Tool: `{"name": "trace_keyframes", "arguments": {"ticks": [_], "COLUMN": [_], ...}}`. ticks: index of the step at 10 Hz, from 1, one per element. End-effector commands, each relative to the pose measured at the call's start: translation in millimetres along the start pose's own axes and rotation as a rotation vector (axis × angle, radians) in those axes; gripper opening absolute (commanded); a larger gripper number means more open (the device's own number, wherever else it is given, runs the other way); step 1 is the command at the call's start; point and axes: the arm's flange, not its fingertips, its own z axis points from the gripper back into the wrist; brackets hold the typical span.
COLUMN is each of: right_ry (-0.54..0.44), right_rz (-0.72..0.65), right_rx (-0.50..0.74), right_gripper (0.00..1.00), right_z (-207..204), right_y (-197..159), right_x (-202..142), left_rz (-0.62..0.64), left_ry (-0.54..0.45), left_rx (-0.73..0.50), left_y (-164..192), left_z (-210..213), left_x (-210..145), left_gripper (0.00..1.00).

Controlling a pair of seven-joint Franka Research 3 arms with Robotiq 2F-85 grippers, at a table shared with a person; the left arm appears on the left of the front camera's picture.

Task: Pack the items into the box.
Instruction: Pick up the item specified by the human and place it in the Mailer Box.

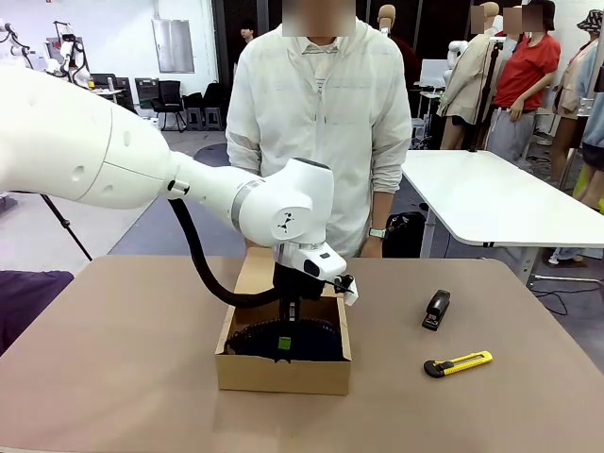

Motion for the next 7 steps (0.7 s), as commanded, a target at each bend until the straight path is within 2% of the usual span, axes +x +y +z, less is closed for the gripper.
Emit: {"name": "trace_keyframes", "arguments": {"ticks": [1,4,5,6,7], "right_ry": [-0.018,-0.018,-0.018,-0.018,-0.018], "right_rz": [0.021,0.021,0.021,0.021,0.021], "right_rx": [0.033,0.033,0.033,0.033,0.033], "right_gripper": [1.0,1.0,1.0,1.0,1.0], "right_z": [-2.0,-2.0,-2.0,-2.0,-2.0], "right_y": [0.3,0.3,0.3,0.3,0.3], "right_x": [3.1,3.1,3.1,3.1,3.1], "left_rz": [-0.002,0.051,0.087,0.142,0.234], "left_ry": [-0.033,-0.107,-0.156,-0.292,-0.409], "left_rx": [0.027,0.131,0.104,0.029,-0.048], "left_y": [-3.6,-18.0,-28.6,-38.9,-54.0], "left_z": [13.7,67.3,96.3,124.3,146.2], "left_x": [-5.8,-30.0,-50.3,-80.4,-128.4], "left_gripper": [1.0,1.0,1.0,1.0,1.0]}}
